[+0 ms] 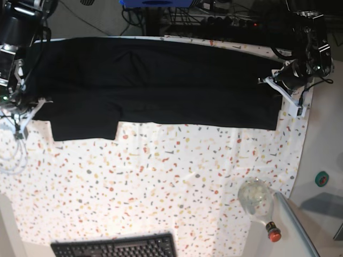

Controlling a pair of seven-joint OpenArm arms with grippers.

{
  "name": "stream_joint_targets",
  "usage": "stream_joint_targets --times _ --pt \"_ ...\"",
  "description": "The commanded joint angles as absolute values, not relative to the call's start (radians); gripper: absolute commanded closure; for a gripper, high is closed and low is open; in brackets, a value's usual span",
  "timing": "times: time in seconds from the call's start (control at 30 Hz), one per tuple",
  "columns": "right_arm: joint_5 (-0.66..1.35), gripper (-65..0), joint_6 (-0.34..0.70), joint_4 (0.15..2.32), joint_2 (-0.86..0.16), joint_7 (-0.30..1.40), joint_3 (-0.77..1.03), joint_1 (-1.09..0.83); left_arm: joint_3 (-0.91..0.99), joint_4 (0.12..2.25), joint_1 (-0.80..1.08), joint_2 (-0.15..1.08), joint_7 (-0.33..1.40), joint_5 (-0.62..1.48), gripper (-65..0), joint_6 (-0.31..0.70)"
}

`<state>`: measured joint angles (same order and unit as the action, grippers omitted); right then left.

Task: Layout the t-shirt on the table in an organized manner, then fold the t-shirt properly
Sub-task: 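Release the hem and lift both grippers away from the shirt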

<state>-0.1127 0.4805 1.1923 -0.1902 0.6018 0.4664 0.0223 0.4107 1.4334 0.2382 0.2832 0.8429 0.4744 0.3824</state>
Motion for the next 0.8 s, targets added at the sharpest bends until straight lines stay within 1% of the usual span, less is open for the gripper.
stream_joint_targets --times 0.0,0.13,0.23,0.33,0.5,0.57,0.63,0.67,0.7,0.77 --pt "-0.111 0.0 0.473 1.173 -0.208 0.575 0.472 0.044 0.418 1.440 0.231 0.302 0.823 0.469 0.0 0.384" --pt "-0.111 0.0 0.472 1.053 -0.246 0.524 0.472 0.061 0.417 1.415 0.240 0.292 0.722 0.369 0.0 0.384" --pt "-0.111 0.0 0.472 1.049 -0.246 0.506 0.472 0.062 0.417 1.408 0.240 0.292 0.713 0.355 0.0 0.384" --pt "-0.111 0.0 0.472 1.167 -0.237 0.524 0.472 0.047 0.424 1.435 0.242 0.292 0.714 0.357 0.0 0.386" --pt "-0.110 0.0 0.478 1.454 -0.183 0.677 0.463 0.038 0.427 1.511 0.252 0.300 0.714 0.357 0.0 0.386" --pt "-0.110 0.0 0.479 1.465 -0.179 0.716 0.440 0.085 0.427 1.540 0.257 0.300 0.714 0.357 0.0 0.386" --pt "-0.108 -0.2 0.479 1.388 -0.179 0.737 0.398 0.150 0.427 1.550 0.259 0.297 0.714 0.357 0.0 0.386" --pt "-0.108 -8.6 0.479 1.334 -0.179 0.736 0.389 0.182 0.427 1.550 0.259 0.297 0.714 0.357 0.0 0.386" --pt "-0.108 -18.3 0.479 1.271 -0.179 0.731 0.387 0.219 0.427 1.549 0.259 0.297 0.714 0.357 0.0 0.386" --pt "-0.107 -34.8 0.479 1.148 -0.179 0.713 0.387 0.277 0.429 1.547 0.259 0.297 0.714 0.357 0.0 0.386"
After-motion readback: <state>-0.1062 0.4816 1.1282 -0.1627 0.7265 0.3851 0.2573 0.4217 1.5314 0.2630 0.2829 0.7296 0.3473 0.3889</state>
